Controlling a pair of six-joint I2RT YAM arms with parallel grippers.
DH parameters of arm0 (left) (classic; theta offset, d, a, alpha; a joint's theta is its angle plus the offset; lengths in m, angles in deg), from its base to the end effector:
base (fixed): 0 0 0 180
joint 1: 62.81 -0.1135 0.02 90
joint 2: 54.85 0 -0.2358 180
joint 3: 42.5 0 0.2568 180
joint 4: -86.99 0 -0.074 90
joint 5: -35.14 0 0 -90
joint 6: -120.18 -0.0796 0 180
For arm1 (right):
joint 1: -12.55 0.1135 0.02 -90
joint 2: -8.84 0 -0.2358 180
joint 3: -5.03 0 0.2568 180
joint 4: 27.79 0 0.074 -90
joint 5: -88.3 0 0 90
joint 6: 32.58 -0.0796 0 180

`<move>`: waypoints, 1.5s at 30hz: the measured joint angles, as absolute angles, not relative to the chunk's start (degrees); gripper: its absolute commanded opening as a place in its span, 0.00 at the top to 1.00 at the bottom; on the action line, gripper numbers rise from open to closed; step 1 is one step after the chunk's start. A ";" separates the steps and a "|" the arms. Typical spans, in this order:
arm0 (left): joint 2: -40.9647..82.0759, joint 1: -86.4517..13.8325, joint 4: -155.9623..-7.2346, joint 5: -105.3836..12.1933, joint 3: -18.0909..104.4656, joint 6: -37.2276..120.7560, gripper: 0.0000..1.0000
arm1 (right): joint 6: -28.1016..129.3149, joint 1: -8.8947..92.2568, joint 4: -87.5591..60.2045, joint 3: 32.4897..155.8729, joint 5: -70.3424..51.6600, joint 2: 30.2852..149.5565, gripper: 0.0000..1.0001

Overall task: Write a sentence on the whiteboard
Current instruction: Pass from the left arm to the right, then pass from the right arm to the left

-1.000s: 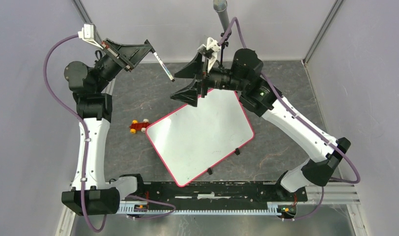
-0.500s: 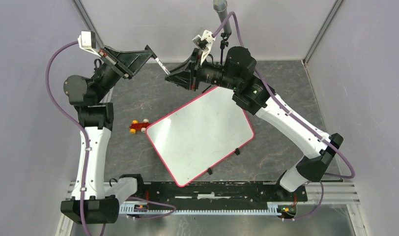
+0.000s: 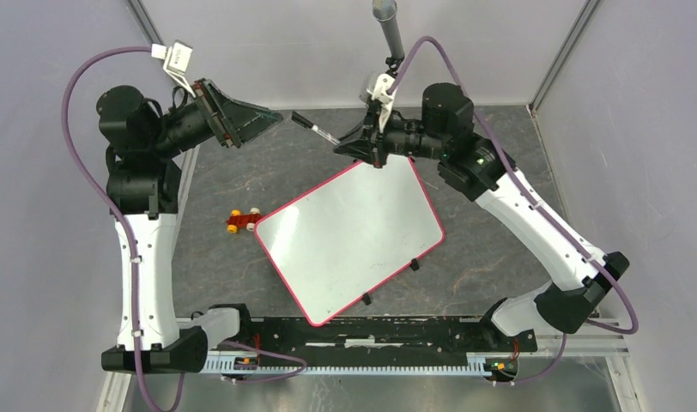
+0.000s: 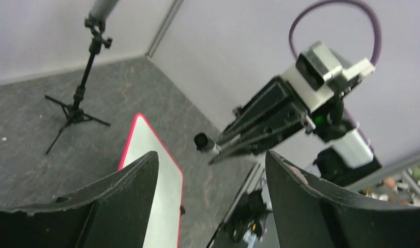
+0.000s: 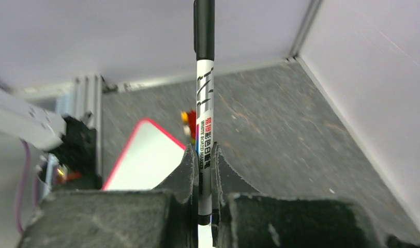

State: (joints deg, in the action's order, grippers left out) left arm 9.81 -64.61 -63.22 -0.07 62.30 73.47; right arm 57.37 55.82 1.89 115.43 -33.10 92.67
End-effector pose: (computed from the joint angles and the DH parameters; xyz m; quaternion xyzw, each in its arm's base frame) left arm 0.2353 -0.0577 0.5137 0.1084 0.6607 -0.5171 0.5333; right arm 0.2381 0.2811 0.4551 -0.4304 0.5813 0.4269 0.5427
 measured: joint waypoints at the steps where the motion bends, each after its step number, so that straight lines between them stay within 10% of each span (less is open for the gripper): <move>1: 10.67 -64.59 -58.87 1.44 64.38 69.45 0.20 | 60.21 54.97 4.25 115.23 -33.91 91.97 1.00; 16: 17.75 -46.73 -11.57 3.29 69.67 18.31 0.33 | 90.68 54.05 33.76 107.78 -47.24 87.01 1.00; 33: 17.53 -36.35 -12.06 -0.97 58.39 16.67 0.51 | 91.03 53.74 35.05 102.69 -48.62 84.74 1.00; 40: 17.90 -35.67 -14.37 -0.09 58.24 19.33 0.78 | 90.35 53.74 34.57 102.62 -48.51 84.74 1.00; 45: 18.49 -35.52 -15.44 0.78 58.24 20.82 0.98 | 88.45 53.37 34.28 102.62 -48.03 84.74 0.41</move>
